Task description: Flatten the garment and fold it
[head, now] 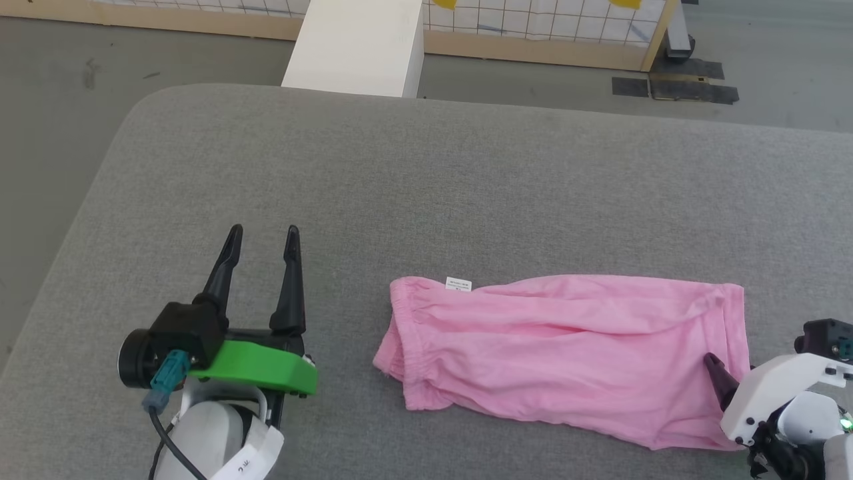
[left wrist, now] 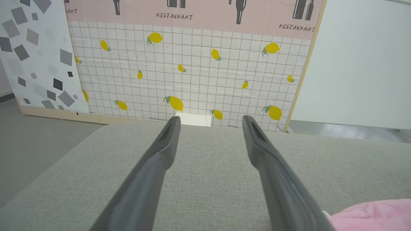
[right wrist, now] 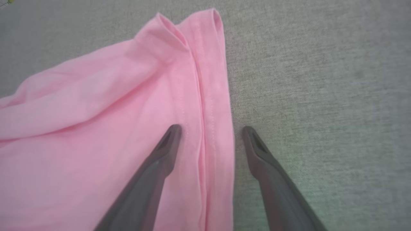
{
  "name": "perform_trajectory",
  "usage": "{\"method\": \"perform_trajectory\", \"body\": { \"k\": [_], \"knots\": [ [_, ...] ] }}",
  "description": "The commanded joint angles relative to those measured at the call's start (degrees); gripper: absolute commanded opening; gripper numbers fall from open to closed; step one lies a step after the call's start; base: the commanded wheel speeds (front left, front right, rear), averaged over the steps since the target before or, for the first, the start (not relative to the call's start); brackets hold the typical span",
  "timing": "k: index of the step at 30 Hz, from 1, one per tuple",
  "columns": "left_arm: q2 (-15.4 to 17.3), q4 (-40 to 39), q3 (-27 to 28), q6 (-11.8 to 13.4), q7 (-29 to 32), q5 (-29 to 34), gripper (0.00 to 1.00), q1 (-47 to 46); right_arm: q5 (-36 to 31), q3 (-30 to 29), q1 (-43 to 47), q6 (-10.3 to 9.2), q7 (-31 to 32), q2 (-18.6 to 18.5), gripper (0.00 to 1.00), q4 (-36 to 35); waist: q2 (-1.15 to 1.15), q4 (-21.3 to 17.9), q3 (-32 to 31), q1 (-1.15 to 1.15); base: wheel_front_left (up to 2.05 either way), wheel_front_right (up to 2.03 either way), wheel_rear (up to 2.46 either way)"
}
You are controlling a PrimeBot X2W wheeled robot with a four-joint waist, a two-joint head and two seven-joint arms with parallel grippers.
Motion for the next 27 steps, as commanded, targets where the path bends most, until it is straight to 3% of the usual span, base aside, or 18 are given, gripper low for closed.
{"method": "perform_trajectory", "body": {
  "k": [1,3,6,11,17,27],
  "knots": [
    [-0.6,0.6,1.0,-0.9,-0.3,0.8,1.00,0.4,1.4,1.3,-0.1,-0.09,3.0,0.4,1.00,2.0,0.00,0.2,-0.2,0.00,0.00,0.00,0.00],
    [-1.0,0.8,1.6,-1.3,-0.3,1.2,1.00,0.5,2.4,2.1,0.2,-0.09,5.0,0.4,0.45,2.3,0.00,0.3,-0.3,0.00,0.00,0.00,0.00],
    [-1.6,1.0,2.6,-1.8,-0.3,1.7,1.00,0.7,2.8,2.6,0.4,-0.09,5.7,0.4,0.00,1.3,0.00,0.2,-0.4,0.00,0.00,0.00,0.00],
    [-2.1,1.1,3.7,-2.5,-0.3,2.3,1.00,1.0,2.6,2.5,0.3,-0.09,4.5,0.4,0.00,-0.6,0.00,-0.2,-0.4,0.00,0.00,0.00,0.00],
    [-2.6,1.4,4.3,-3.1,-0.3,2.6,1.00,1.2,-1.0,-2.0,0.1,-0.09,2.4,0.4,0.00,-2.6,0.00,-0.4,-0.3,0.00,0.00,0.00,0.00],
    [-2.9,1.9,4.2,-3.7,-0.3,2.7,1.00,1.4,-16.5,-16.0,-0.5,-0.09,-0.7,0.4,0.00,-6.5,0.00,-0.6,-0.5,0.00,0.00,0.00,0.00]
  ]
}}
